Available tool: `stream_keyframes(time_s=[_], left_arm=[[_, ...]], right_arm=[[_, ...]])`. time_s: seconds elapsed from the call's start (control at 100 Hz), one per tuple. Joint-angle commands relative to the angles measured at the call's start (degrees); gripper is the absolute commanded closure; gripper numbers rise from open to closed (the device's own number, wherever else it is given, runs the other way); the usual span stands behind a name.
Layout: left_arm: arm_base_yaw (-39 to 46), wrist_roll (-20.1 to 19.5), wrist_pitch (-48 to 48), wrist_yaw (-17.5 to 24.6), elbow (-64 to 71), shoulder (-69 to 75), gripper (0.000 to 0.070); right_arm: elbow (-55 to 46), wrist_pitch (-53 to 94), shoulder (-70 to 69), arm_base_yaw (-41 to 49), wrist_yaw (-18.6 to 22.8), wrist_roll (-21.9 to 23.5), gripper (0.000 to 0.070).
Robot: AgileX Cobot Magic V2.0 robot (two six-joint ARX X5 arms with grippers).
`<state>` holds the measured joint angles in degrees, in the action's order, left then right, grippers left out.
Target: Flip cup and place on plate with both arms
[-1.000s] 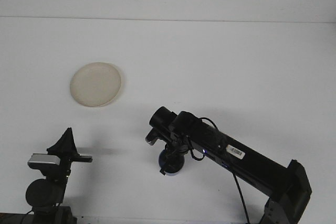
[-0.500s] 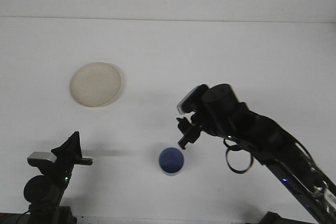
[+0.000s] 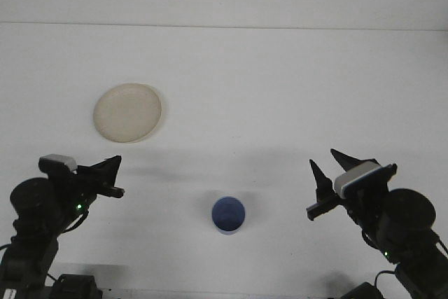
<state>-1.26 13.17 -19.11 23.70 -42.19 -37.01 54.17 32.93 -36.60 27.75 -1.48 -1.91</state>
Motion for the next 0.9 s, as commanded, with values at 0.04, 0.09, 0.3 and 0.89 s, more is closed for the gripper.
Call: stream_keyframes(time_s=[0.04, 0.09, 0.3, 0.89], left_arm=[[-1.36, -2.75, -2.32, 1.9, -4.28, -6.97, 0.0401], [-2.38, -3.08, -2.58, 1.9, -5.64, -9.7, 0.0279], [-10.6, -4.0, -6.08, 3.39, -11.17, -19.02, 0.0244], [-36.98, -11.56, -22.95, -2.27, -29.33, -45.68, 0.0243]], right_arm=[[-6.12, -2.6, 5.66, -0.9, -1.55, 1.36, 0.0371], [-8.92, -3.15, 8.24, -1.38, -2.32, 1.79, 0.0371], [-17.59, -3.34, 16.52, -2.62, -5.14, 2.58, 0.0371], [-19.82, -1.29, 18.62, -3.04, -6.08, 3.39, 0.0371]])
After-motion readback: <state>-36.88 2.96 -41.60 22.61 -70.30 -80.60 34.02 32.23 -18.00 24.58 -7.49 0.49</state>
